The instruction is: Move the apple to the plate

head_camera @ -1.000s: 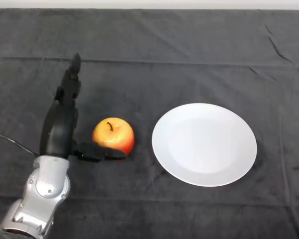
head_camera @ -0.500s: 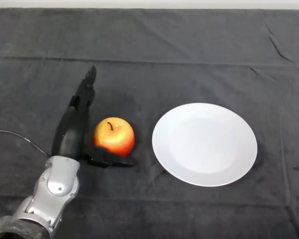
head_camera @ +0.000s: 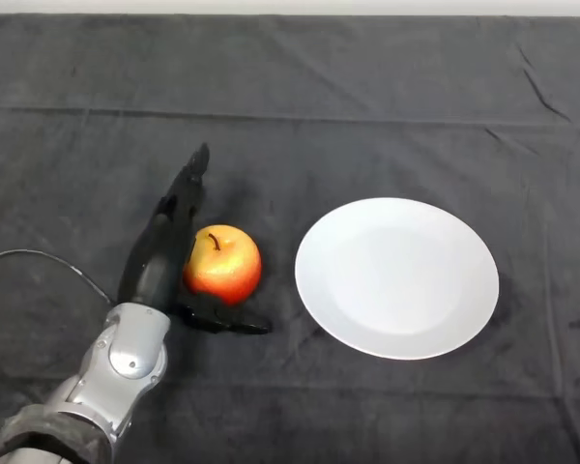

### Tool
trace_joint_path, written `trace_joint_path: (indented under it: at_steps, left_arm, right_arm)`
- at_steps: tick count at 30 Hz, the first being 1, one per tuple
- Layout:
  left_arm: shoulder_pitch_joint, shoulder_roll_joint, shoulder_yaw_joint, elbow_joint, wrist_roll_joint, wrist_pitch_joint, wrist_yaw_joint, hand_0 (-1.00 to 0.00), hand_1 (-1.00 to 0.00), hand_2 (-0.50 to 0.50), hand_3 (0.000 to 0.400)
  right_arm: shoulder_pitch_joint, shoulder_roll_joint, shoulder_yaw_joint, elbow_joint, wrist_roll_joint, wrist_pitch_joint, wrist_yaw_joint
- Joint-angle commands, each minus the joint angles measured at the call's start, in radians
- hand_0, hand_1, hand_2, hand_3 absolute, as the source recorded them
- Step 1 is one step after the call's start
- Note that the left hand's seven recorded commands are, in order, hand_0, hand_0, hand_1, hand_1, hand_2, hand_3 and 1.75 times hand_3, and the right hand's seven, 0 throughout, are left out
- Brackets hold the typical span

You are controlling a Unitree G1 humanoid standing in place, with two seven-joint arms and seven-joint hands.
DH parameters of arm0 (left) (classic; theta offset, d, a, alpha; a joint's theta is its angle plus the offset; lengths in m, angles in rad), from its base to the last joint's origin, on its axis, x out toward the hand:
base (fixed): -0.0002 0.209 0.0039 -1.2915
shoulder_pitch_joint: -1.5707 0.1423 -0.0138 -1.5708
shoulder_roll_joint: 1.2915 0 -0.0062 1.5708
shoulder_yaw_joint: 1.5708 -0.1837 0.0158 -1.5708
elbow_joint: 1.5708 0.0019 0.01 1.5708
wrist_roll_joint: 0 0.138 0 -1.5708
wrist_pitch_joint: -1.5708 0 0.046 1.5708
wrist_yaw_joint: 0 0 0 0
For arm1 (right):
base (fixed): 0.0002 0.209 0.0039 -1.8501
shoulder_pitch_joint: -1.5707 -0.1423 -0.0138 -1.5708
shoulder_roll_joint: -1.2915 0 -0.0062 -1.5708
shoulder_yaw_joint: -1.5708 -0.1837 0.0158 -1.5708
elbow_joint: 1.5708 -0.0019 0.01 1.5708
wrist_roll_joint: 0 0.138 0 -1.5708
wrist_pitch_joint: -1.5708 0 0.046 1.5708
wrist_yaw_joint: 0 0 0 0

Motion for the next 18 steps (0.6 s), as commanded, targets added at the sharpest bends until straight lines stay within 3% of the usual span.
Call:
trace_joint_path:
  at_steps: [1,5,6,7,8,9,18]
  left_arm:
    - [-0.042,0.011,-0.017,0.054,-0.011,-0.023,-0.002,0.00,0.00,0.00,0.000]
    - [-0.051,0.010,-0.025,0.077,-0.013,-0.029,-0.005,0.00,0.00,0.00,0.000]
    - [-0.053,0.009,-0.027,0.082,-0.013,-0.030,-0.005,-0.37,0.00,-0.18,0.147]
    - [-0.054,0.009,-0.028,0.086,-0.013,-0.032,-0.004,-0.53,-0.03,-0.25,0.213]
    - [-0.056,0.009,-0.030,0.091,-0.013,-0.034,-0.004,-1.00,-0.60,-0.20,0.400]
    - [-0.057,0.009,-0.032,0.095,-0.013,-0.036,-0.003,-1.00,-1.00,0.00,0.400]
    - [-0.065,0.014,-0.052,0.113,0.005,-0.055,0.017,-1.00,-1.00,0.00,0.400]
  right_arm:
    - [0.013,0.001,-0.0021,-0.041,0.0186,0.001,-0.0048]
    - [0.013,0.000,-0.0024,-0.039,0.0188,0.001,-0.0040]
    - [0.013,0.000,-0.0025,-0.039,0.0188,0.001,-0.0038]
    - [0.013,0.000,-0.0026,-0.039,0.0189,0.001,-0.0036]
    - [0.013,0.000,-0.0027,-0.038,0.0189,0.001,-0.0035]
    - [0.013,0.000,-0.0027,-0.038,0.0190,0.001,-0.0033]
    - [0.012,-0.002,-0.0032,-0.035,0.0193,0.001,-0.0018]
